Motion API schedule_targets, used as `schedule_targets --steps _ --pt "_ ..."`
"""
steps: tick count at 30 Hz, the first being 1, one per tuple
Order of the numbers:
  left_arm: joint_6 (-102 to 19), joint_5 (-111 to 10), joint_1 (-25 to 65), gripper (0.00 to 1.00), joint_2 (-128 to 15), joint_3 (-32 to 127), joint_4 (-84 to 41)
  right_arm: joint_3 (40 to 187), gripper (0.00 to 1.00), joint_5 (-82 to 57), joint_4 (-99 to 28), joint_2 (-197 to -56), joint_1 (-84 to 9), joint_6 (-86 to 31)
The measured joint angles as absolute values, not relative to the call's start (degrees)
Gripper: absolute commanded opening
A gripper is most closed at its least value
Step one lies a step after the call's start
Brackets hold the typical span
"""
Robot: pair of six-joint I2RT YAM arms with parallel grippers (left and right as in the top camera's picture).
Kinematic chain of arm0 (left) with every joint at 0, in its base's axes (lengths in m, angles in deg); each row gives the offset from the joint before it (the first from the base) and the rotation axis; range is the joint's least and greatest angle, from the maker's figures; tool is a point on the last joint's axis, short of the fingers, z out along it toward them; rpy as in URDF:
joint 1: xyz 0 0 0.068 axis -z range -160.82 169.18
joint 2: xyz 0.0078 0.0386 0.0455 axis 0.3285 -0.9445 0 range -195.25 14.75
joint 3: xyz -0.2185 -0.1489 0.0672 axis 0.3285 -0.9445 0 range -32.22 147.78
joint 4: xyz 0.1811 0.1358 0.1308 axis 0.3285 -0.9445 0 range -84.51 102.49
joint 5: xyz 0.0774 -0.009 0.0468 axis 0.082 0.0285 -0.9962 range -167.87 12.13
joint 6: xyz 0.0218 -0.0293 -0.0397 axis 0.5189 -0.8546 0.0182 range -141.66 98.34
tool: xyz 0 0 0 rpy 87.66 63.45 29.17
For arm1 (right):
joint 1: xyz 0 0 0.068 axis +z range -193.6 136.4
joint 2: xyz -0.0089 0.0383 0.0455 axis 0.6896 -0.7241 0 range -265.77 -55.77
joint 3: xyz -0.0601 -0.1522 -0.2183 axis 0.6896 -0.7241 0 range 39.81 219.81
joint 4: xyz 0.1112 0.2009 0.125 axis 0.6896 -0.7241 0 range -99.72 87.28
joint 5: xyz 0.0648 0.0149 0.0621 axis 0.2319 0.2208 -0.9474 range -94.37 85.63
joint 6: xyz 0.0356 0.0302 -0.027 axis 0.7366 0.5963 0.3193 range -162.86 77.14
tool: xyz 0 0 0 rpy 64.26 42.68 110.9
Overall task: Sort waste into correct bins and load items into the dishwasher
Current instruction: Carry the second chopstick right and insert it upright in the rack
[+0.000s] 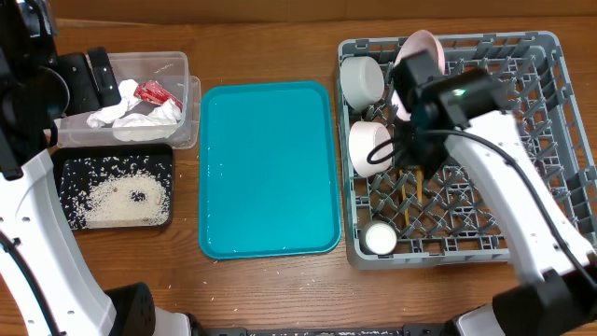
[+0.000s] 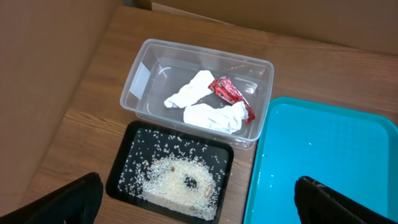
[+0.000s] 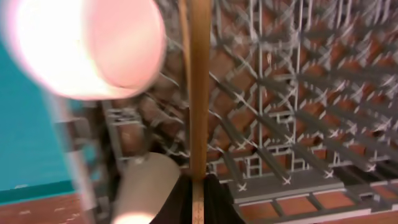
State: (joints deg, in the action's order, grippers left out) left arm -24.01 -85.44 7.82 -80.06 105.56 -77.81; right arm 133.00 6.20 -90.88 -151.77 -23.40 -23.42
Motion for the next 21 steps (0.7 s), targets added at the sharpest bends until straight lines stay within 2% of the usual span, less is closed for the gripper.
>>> schedule_targets --steps 6,15,16,21 --pt "-24.0 -85.5 7.8 1.00 -80.1 105.6 -77.8 121.3 0.04 5.6 -83.3 -151.8 -28.0 -25.1" --pt "-24.0 -85.4 7.8 1.00 -80.1 105.6 -77.8 117.3 0.04 2.7 -81.0 -151.8 -29.7 -29.1" --pt "-24.0 -85.5 7.8 1.00 -80.1 105.6 -77.8 117.3 0.06 2.4 -81.3 -151.8 -29.7 -29.3" --pt "-24.0 -85.4 7.8 1.00 -80.1 105.6 -77.8 117.3 0.31 0.5 -83.5 -151.8 -29.7 -29.8"
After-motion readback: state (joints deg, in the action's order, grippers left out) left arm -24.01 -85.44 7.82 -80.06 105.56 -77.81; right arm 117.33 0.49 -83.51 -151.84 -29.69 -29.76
